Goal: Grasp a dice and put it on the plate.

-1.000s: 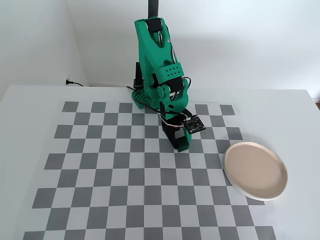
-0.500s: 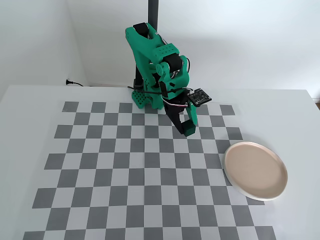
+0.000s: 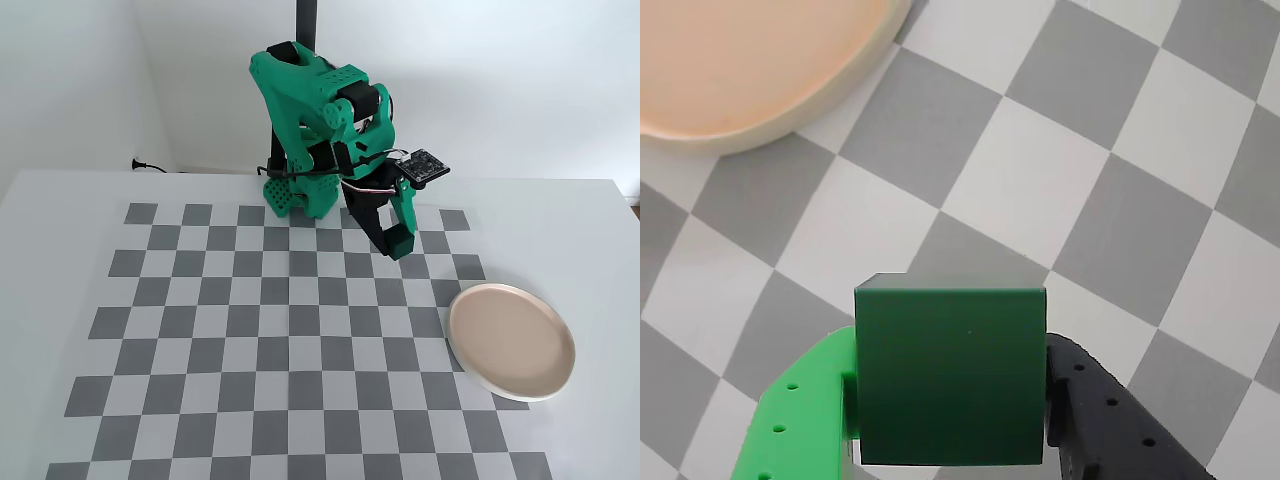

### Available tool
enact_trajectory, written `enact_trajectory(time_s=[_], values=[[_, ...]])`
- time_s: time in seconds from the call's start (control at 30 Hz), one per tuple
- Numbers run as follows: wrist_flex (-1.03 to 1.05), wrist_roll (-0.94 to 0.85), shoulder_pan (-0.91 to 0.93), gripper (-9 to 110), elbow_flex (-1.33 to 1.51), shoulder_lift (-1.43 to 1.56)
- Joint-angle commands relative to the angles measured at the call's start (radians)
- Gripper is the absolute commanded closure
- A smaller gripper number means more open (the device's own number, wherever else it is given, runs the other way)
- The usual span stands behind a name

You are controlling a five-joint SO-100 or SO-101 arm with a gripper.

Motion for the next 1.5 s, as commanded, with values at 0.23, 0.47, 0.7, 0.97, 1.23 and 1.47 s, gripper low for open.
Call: enact_trajectory(time_s=[0.23, 0.47, 0.7, 0.97, 1.23, 1.47], values=[[-0.060, 0.052, -0.074, 106, -0.393, -0.373], [-0.066, 0.078, -0.123, 106, -0.618, -0.661], [-0.023, 0.084, -0.153, 106, -0.927, -0.959], [0.040, 0.060, -0.192, 106, -1.246, -1.239], [0.049, 0.025, -0.195, 106, -1.445, -1.413], [-0.031, 0.061, -0.186, 103, -1.468, -1.494]])
